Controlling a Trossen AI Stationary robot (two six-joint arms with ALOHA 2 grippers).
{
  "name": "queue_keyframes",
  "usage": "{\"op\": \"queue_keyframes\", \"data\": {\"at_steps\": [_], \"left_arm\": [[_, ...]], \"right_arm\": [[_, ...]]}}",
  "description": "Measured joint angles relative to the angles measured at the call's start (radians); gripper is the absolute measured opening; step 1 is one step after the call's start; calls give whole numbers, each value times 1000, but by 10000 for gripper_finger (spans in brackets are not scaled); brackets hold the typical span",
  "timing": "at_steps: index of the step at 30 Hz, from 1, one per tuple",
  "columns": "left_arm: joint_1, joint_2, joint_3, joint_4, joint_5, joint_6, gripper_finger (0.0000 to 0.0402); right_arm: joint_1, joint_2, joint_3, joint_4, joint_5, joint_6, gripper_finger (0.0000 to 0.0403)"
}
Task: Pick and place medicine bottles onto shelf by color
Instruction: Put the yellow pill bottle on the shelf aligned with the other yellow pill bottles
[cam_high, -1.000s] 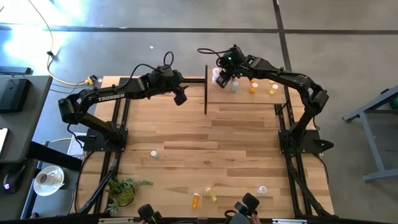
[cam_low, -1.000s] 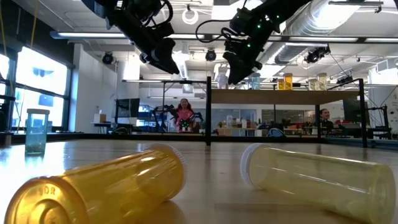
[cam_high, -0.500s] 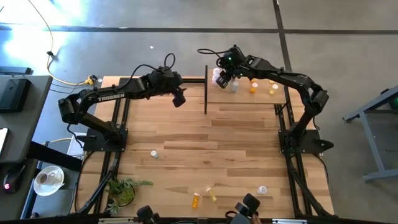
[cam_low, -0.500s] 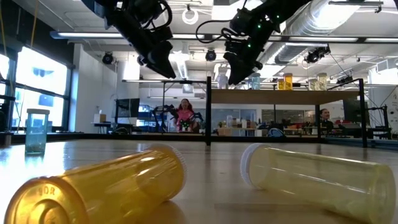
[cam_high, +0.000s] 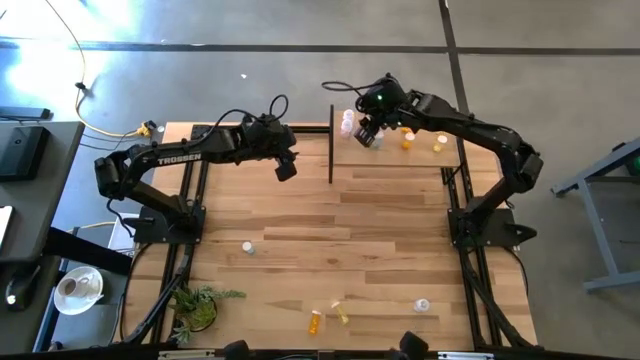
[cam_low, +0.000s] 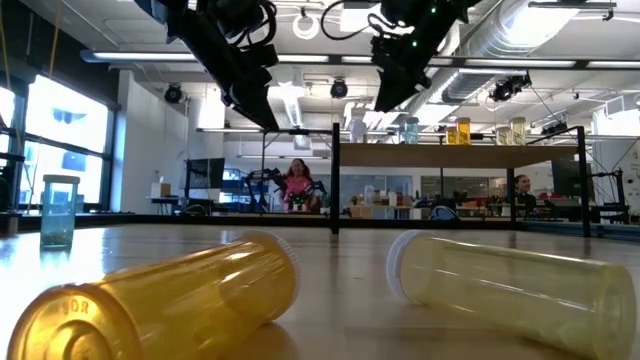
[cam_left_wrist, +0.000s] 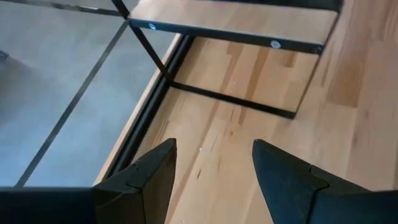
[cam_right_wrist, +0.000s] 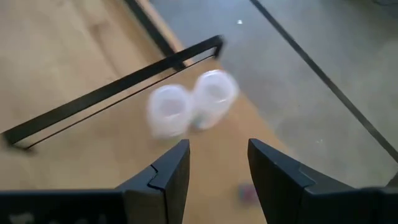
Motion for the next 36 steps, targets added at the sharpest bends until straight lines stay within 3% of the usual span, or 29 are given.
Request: {"op": "queue_keyframes", "data": {"at_steps": [14,20,25,36], "left_arm": [[-96,-82,-63,-90,1,-161,202],[-172,-194,-148,-92,-42,-269,202],[-226,-284,-225,-93,-61,-350,202],[-364,-401,-335,-153,-63,-534,202]], "right_arm": [[224,-30,0,-175,-20,-60,154],[294,-30,0,-219,-153,-76,154],[353,-29,-1,-259,-174,-72,154],[514,-73,-324,13,-200,51,154]]}}
